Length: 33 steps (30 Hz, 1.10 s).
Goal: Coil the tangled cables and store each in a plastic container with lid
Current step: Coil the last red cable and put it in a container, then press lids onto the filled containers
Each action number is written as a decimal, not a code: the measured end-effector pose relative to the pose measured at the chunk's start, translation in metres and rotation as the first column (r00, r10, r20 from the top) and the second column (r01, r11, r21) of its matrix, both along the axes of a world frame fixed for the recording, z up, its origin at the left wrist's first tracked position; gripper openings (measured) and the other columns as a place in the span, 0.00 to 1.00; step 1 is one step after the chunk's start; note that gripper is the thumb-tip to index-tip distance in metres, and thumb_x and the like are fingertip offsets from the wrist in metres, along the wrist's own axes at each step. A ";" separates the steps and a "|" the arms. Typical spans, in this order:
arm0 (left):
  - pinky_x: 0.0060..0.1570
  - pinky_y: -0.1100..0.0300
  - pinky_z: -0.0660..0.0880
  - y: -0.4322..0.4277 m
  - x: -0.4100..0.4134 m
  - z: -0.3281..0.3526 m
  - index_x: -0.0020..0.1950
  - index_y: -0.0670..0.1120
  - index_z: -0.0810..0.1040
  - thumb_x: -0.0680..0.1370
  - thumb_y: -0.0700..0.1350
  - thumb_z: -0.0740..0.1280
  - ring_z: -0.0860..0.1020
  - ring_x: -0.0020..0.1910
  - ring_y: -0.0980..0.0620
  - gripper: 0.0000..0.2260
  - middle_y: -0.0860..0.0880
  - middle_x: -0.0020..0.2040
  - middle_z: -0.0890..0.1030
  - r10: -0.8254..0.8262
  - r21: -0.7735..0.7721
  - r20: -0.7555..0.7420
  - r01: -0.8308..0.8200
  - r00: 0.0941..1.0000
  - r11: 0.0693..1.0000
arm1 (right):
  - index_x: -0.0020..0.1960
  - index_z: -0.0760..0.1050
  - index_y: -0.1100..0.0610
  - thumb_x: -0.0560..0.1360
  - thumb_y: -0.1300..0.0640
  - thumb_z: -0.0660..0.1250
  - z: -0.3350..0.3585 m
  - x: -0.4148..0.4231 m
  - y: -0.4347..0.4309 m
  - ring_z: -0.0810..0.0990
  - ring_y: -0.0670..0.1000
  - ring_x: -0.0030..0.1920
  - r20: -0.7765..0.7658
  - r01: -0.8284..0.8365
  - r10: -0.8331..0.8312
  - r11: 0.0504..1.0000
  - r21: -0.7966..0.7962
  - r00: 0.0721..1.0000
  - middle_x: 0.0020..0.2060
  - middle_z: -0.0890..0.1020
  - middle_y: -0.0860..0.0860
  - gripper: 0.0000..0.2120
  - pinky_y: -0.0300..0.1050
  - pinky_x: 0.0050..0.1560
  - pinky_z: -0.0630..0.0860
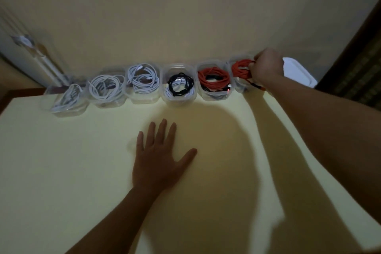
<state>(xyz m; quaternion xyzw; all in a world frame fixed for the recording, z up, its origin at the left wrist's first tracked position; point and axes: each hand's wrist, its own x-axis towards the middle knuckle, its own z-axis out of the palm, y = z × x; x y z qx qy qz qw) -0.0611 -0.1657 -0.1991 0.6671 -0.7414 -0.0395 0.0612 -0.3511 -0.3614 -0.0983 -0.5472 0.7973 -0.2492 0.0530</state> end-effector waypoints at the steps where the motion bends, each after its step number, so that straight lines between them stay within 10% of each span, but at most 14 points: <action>1: 0.78 0.44 0.39 -0.001 0.000 0.000 0.82 0.57 0.44 0.73 0.77 0.38 0.39 0.81 0.49 0.42 0.53 0.83 0.43 0.000 0.000 0.002 0.000 1.000 1.000 | 0.52 0.81 0.64 0.77 0.63 0.68 -0.003 0.001 -0.003 0.82 0.63 0.53 -0.022 0.015 -0.015 1.000 0.010 1.000 0.51 0.83 0.64 0.06 0.46 0.44 0.71; 9: 0.79 0.45 0.40 -0.002 0.000 0.000 0.83 0.57 0.46 0.74 0.77 0.40 0.40 0.81 0.49 0.42 0.53 0.83 0.44 0.000 -0.013 -0.017 0.000 1.000 1.000 | 0.54 0.79 0.62 0.80 0.57 0.62 -0.032 0.004 0.004 0.78 0.64 0.57 -0.306 0.024 -0.008 0.999 0.048 0.952 0.53 0.81 0.63 0.11 0.52 0.50 0.73; 21: 0.79 0.46 0.39 -0.002 -0.001 0.000 0.82 0.56 0.49 0.74 0.76 0.41 0.42 0.81 0.49 0.41 0.53 0.83 0.46 0.018 -0.036 -0.036 -0.019 0.999 0.999 | 0.48 0.80 0.62 0.78 0.50 0.58 -0.042 0.005 0.039 0.73 0.60 0.42 -0.328 -0.101 0.096 0.995 0.002 0.940 0.37 0.77 0.59 0.18 0.50 0.46 0.62; 33: 0.79 0.47 0.44 0.000 0.002 -0.002 0.82 0.52 0.55 0.74 0.73 0.45 0.48 0.81 0.49 0.41 0.51 0.82 0.54 0.040 -0.060 -0.071 -0.045 0.997 0.997 | 0.57 0.82 0.50 0.74 0.48 0.62 -0.031 0.003 0.132 0.80 0.60 0.41 -0.271 -0.263 0.260 0.964 0.028 0.927 0.40 0.83 0.57 0.16 0.47 0.41 0.76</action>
